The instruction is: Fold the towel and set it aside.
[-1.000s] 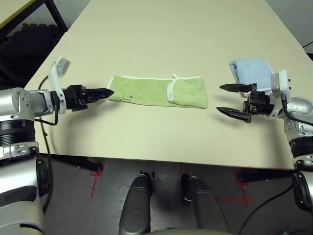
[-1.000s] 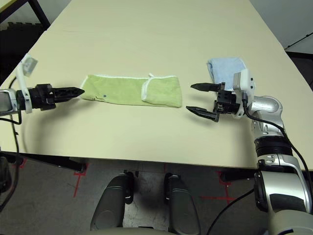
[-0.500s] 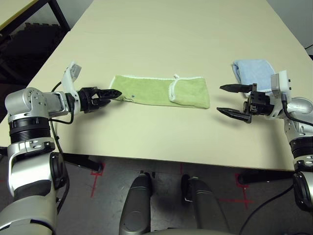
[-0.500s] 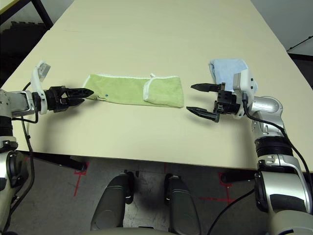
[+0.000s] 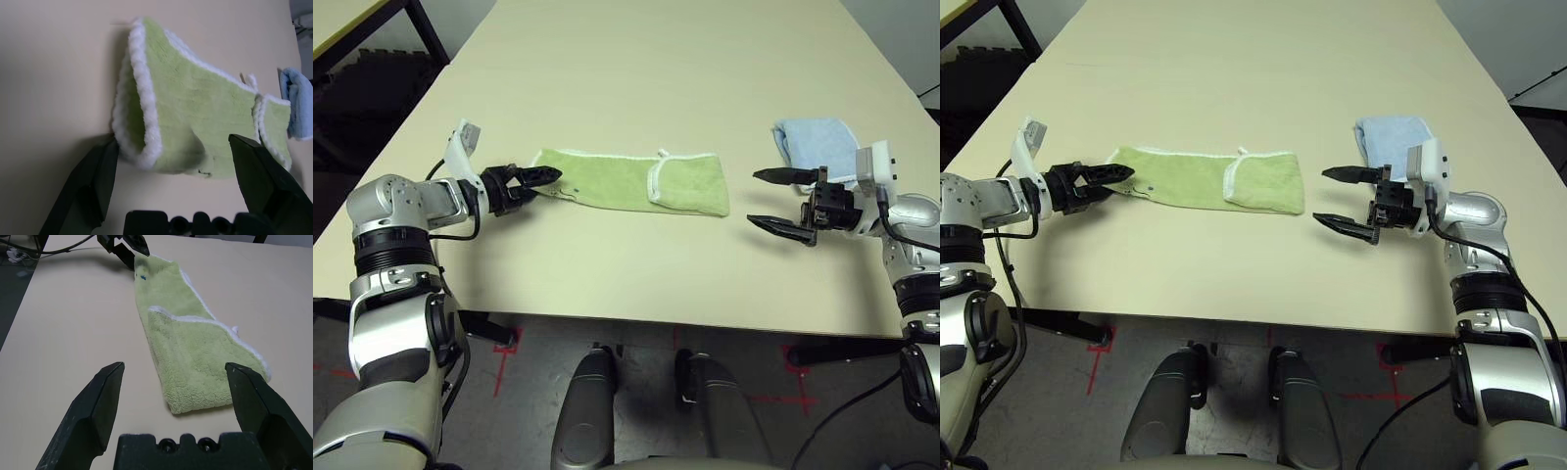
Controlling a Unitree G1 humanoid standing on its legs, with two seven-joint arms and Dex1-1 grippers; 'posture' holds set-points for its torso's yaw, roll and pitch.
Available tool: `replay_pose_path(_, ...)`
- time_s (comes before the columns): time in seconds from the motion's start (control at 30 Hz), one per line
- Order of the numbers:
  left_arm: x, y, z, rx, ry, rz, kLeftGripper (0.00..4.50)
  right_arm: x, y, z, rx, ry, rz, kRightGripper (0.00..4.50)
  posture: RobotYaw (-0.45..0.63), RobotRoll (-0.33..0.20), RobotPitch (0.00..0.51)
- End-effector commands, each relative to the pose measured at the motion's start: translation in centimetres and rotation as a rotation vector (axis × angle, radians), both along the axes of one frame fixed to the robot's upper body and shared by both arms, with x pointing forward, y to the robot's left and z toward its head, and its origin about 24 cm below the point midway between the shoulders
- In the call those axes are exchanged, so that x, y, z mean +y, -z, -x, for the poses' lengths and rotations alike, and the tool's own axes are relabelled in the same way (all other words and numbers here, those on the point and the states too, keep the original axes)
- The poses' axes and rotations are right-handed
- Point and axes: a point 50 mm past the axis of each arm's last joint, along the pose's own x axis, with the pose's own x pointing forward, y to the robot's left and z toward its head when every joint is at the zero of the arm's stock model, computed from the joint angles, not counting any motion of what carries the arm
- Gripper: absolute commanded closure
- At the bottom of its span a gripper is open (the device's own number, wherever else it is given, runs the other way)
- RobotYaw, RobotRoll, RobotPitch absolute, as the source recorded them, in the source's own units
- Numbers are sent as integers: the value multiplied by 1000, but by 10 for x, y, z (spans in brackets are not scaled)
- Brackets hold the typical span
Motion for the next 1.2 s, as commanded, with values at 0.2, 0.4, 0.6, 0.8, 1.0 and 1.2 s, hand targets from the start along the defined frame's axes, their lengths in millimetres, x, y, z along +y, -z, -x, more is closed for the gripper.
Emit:
replay_pose_path(0.2, 8, 4, 0, 14, -50, 5, 176, -1, 2, 2, 7, -1, 35, 9, 118, 0, 148)
replay_pose_path(0.4, 3, 3, -1, 19, -29, 23, 2083, -2, 3, 2, 5, 5, 39, 0, 115, 0, 150)
replay_pose_path(0.6, 0, 0, -1, 24, -5, 47, 4336, -2, 2, 1, 1, 12, 41, 0, 114, 0, 150)
replay_pose_path(0.8, 0, 0, 0, 33, 4, 27, 4449, -2, 3, 1, -2, 15, 41, 0, 115, 0, 150)
replay_pose_path(1.0, 17, -1, 6, 47, -2, -72, 4449, -1, 3, 1, -5, 14, 40, 0, 125, 0, 150)
replay_pose_path(1.2, 40, 1, 11, 54, -37, -224, 4449, 1, 3, -1, -5, 9, 37, 0, 136, 0, 150)
